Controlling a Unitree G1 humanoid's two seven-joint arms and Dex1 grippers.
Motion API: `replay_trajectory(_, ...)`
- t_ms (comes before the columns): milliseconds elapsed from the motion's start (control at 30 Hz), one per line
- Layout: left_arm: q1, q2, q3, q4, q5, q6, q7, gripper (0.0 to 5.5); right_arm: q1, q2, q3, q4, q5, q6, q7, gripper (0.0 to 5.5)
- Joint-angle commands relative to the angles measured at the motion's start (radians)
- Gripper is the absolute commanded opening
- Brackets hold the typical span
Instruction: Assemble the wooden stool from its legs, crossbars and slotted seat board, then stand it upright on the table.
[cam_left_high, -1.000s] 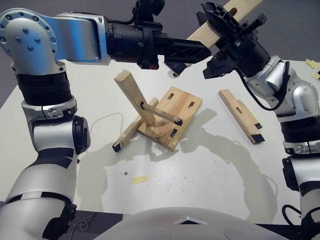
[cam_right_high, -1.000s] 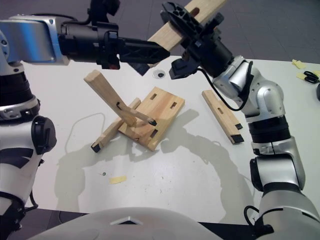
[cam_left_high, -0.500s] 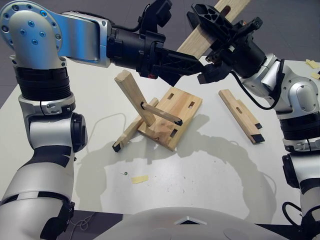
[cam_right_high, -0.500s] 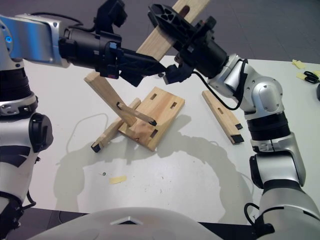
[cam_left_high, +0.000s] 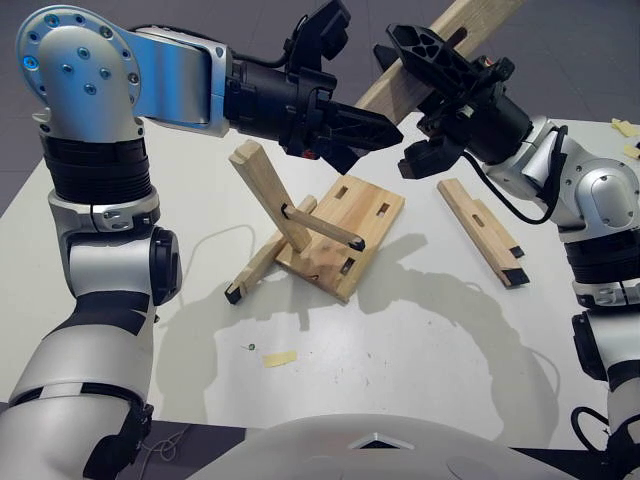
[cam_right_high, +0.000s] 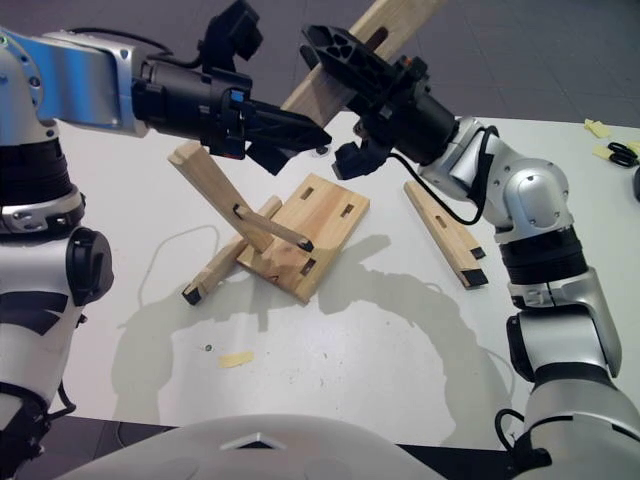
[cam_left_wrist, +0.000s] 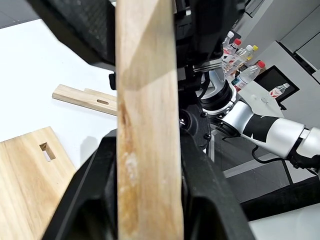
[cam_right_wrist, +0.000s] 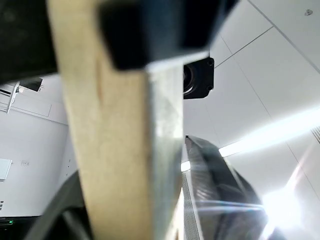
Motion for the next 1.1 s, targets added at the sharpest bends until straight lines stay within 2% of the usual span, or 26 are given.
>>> replay_trajectory(33, 0.004, 0.012, 0.007, 0.000, 0.073, -0.045, -0.011, 1.04, 0.024, -0.022, -0.018, 0.007, 0.026, 0.002, -0.007, 2.80)
replay_trajectory(233, -0.024, 0.016, 0.058, 0.033, 0.122, -0.075, -0.045, 1.03, 0.091, -0.070, -0.089, 0.005, 0.100, 0.007, 0.002, 3.86)
replay_trajectory(400, -0.032, -0.001, 0.127, 0.066, 0.155, -0.123, -0.030, 1.03, 0.143, -0.077, -0.159, -0.002, 0.378, -0.022, 0.138, 4.59)
replay_trajectory(533, -0.019, 0.006, 0.135, 0.052, 0.176, -0.144, -0.043, 1.03, 0.176, -0.058, -0.162, 0.007, 0.793, 0.032, 0.413, 5.16)
replay_trajectory(600, -0.013, 0.007, 0.139, 0.037, 0.178, -0.150, -0.049, 1.03, 0.185, -0.010, -0.179, -0.020, 1.074, 0.161, 0.570, 5.40)
replay_trajectory(700, 0.001, 0.007, 0.133, -0.007, 0.159, -0.167, -0.083, 1.03, 0.188, 0.078, -0.230, -0.091, 1.462, 0.441, 0.719, 5.40)
replay_trajectory(800, 0.050, 0.043, 0.068, -0.092, 0.182, -0.247, -0.171, 1.03, 0.181, 0.147, -0.290, -0.150, 1.819, 0.672, 0.774, 5.40)
replay_trajectory(933, 0.078, 0.061, 0.052, -0.123, 0.173, -0.300, -0.275, 1.03, 0.182, 0.185, -0.382, -0.212, 2.355, 0.960, 0.831, 5.40)
replay_trajectory(1100, 0.083, 0.076, 0.033, -0.135, 0.185, -0.334, -0.339, 1.03, 0.205, 0.160, -0.413, -0.246, 2.669, 1.142, 0.898, 5.40)
